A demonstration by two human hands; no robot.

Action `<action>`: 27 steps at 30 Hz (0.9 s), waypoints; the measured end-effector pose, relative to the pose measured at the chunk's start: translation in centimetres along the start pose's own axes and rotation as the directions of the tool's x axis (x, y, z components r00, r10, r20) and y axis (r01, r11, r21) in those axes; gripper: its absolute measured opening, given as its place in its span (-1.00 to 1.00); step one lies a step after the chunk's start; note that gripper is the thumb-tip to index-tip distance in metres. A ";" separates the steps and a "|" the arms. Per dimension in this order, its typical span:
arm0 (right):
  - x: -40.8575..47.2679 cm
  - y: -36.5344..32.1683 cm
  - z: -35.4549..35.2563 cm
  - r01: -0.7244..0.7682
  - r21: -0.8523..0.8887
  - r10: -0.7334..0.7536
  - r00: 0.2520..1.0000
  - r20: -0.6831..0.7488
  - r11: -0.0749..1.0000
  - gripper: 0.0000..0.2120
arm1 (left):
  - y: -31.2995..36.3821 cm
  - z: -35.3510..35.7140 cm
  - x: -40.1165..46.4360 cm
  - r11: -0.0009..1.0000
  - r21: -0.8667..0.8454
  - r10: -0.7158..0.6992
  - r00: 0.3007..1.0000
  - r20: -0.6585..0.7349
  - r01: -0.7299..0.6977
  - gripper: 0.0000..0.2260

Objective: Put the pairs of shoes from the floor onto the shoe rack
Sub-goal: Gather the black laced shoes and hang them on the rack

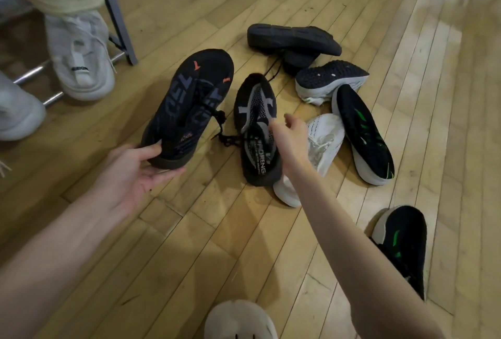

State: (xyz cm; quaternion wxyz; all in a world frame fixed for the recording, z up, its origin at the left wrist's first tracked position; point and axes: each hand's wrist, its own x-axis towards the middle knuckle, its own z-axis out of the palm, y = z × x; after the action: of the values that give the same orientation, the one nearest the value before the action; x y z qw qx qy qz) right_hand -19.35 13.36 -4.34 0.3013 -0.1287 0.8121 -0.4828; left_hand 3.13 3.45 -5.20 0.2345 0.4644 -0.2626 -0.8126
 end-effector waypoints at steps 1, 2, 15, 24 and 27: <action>1.0 -0.8 0.0 0.063 -0.035 -0.063 0.998 -0.010 0.997 -0.41 | 0.2 0.2 0.3 1.000 0.002 0.002 1.000 0.005 -0.002 -0.66; 2.2 -1.6 0.2 0.114 -0.074 -0.115 0.993 -0.002 0.991 -0.41 | 0.4 0.4 0.6 1.000 0.003 0.002 1.000 0.004 -0.002 -0.66; 24.0 -8.7 3.5 0.403 -0.884 -0.433 0.859 0.274 0.238 -0.23 | 2.0 0.1 4.9 0.995 0.100 0.030 0.999 -0.036 -0.026 -0.77; 26.1 -8.9 6.9 0.267 -0.954 -0.594 0.749 0.294 -0.136 -0.53 | 1.6 -2.0 6.5 0.999 0.039 -0.012 0.998 -0.067 0.015 -0.68; 25.1 -9.2 6.9 0.324 -0.945 -0.722 0.663 0.197 0.040 -0.47 | 1.6 -2.7 6.3 0.999 0.033 -0.017 0.998 -0.060 0.019 -0.66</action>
State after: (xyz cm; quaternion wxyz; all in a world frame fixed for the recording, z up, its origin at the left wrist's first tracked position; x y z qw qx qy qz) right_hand -35.60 -8.66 -8.00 -0.1825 -0.4868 0.8542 0.0013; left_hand 2.84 -2.30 -9.31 0.2273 0.4948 -0.2649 -0.7958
